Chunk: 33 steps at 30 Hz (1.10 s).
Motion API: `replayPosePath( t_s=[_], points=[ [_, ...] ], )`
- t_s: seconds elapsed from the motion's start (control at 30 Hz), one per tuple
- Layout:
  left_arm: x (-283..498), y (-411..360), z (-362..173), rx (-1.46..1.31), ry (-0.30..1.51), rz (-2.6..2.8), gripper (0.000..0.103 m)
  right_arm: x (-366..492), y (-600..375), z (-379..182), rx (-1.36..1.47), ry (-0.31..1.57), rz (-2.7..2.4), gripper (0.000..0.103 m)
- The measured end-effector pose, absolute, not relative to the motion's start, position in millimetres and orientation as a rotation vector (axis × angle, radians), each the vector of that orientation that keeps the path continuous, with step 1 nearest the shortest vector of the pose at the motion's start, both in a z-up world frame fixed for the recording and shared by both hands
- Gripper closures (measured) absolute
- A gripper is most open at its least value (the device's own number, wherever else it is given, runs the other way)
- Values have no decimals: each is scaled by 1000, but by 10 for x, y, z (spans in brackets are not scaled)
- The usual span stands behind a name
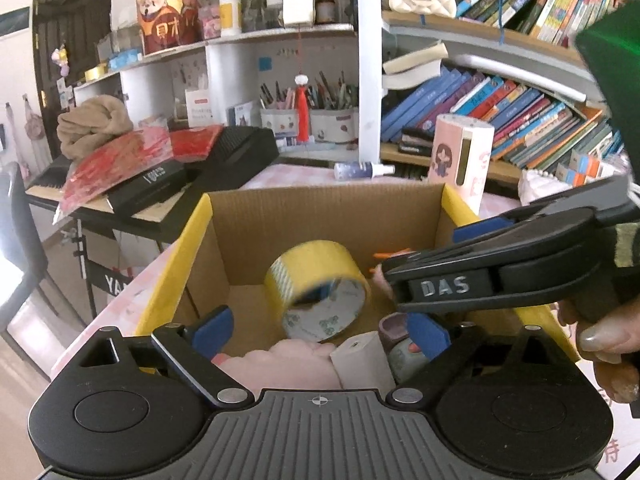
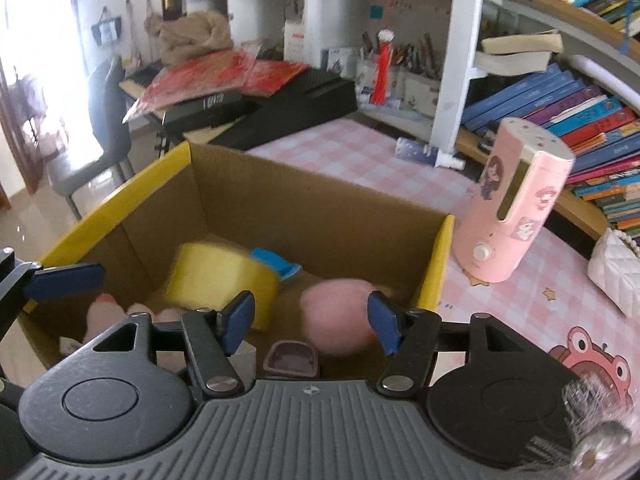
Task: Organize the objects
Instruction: 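Lower the tape roll into the box and open the left tool while the right tool releases the pig, then lift both open tools from the box and move toward the green eraser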
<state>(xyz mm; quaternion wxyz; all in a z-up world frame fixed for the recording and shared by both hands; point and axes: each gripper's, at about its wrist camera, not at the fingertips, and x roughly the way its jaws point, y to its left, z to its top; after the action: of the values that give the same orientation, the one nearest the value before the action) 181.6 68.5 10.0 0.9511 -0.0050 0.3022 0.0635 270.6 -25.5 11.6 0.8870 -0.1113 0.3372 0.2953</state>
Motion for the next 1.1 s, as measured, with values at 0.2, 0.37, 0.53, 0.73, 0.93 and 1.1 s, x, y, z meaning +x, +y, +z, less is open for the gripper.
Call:
replayPosePath(
  t_s=[0.2,0.37,0.53,0.73,0.93,1.1],
  points=[
    [1652,696,231,-37,566,133,8,2504,-493,297,-171,609,543,38],
    [1472,715,348,-63,525,128,7,2285,-721,407,-148,527,452,31],
    [1308,726,389,-73,508,126,7,2044,-950,433,-120,500,381,30],
    [1143,772,346,-79,521,133,7,1765,-1057,332,-105,525,309,28],
    [972,779,273,-73,553,134,7,1486,-1020,153,-118,576,268,26],
    [798,790,191,-74,600,136,7,1273,-961,18,-120,635,256,24]
  ],
)
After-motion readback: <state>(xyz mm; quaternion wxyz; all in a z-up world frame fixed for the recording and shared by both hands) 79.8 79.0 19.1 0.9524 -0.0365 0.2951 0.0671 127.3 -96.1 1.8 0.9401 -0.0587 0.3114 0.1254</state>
